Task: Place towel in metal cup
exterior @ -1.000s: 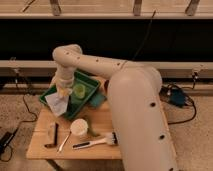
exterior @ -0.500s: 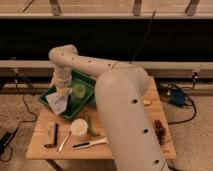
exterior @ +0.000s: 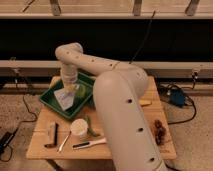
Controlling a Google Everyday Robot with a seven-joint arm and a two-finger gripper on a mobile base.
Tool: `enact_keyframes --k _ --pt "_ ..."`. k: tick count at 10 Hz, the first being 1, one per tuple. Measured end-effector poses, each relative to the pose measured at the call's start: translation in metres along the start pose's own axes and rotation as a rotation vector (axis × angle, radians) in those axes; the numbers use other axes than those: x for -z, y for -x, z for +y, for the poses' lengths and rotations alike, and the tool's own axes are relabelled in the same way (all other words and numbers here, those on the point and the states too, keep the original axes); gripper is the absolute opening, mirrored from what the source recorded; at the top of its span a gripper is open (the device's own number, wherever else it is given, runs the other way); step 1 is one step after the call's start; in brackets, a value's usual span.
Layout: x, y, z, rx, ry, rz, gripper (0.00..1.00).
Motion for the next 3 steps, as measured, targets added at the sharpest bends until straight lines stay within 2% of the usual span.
enact_keyframes --k 3 --pt "-0.0007 0.0026 -0.0006 0.003 0.001 -0.001 0.71"
